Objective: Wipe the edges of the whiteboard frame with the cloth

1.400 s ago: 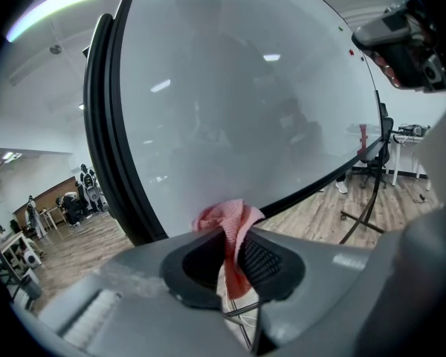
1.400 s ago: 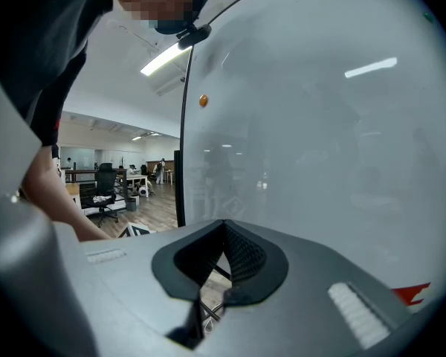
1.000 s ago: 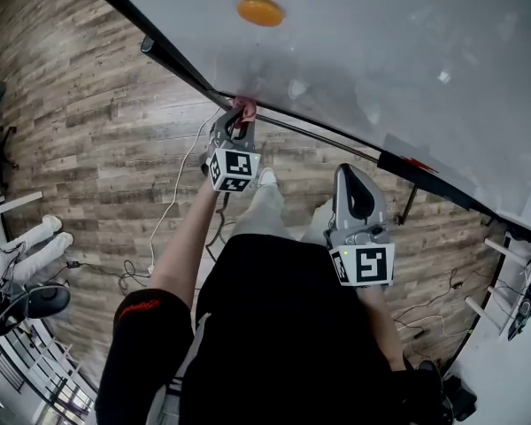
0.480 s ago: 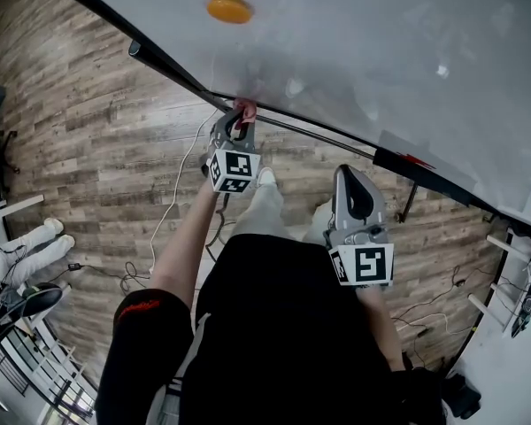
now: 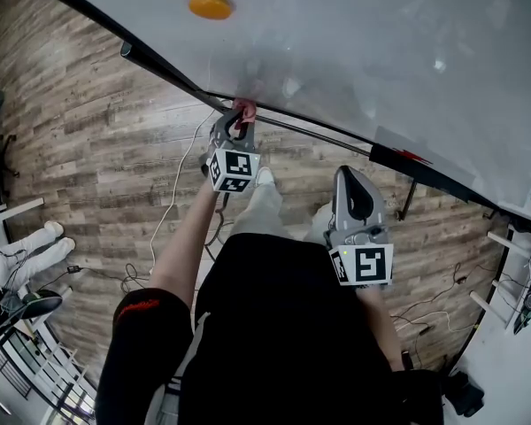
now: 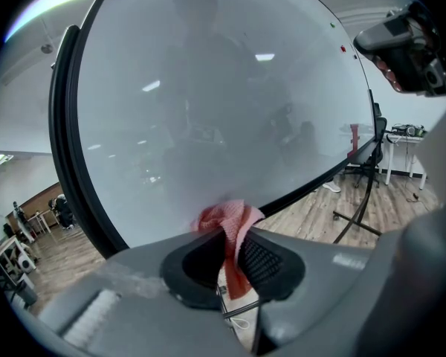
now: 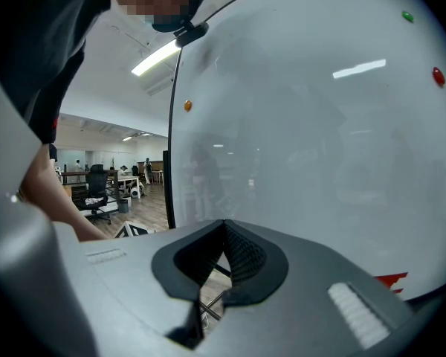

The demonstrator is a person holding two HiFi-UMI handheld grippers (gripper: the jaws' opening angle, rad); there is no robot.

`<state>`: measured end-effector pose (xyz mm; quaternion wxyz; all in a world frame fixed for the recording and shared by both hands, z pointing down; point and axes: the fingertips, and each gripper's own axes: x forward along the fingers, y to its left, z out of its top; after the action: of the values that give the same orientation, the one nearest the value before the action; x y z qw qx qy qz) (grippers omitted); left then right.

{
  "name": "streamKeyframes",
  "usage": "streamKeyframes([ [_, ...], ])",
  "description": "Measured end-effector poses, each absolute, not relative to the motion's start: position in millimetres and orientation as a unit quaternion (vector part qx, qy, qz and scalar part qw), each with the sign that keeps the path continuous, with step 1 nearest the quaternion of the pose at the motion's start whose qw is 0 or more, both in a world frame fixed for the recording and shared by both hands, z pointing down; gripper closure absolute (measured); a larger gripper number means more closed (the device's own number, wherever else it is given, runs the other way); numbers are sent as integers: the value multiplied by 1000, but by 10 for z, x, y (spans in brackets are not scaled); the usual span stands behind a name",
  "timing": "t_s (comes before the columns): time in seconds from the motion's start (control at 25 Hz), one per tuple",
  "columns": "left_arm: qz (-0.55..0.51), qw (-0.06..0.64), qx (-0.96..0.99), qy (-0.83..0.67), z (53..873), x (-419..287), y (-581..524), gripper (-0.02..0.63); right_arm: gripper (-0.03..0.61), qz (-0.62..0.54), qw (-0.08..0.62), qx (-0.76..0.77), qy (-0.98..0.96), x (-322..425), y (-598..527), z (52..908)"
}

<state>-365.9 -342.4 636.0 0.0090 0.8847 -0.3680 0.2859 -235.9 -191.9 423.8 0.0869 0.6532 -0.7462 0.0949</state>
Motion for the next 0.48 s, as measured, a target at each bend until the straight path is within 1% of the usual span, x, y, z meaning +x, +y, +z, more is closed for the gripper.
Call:
streamKeyframes([
  [0.48, 291, 8, 882, -371, 6364, -3508, -3328, 569, 577, 102, 85, 651, -748, -2161, -1768, 4285],
])
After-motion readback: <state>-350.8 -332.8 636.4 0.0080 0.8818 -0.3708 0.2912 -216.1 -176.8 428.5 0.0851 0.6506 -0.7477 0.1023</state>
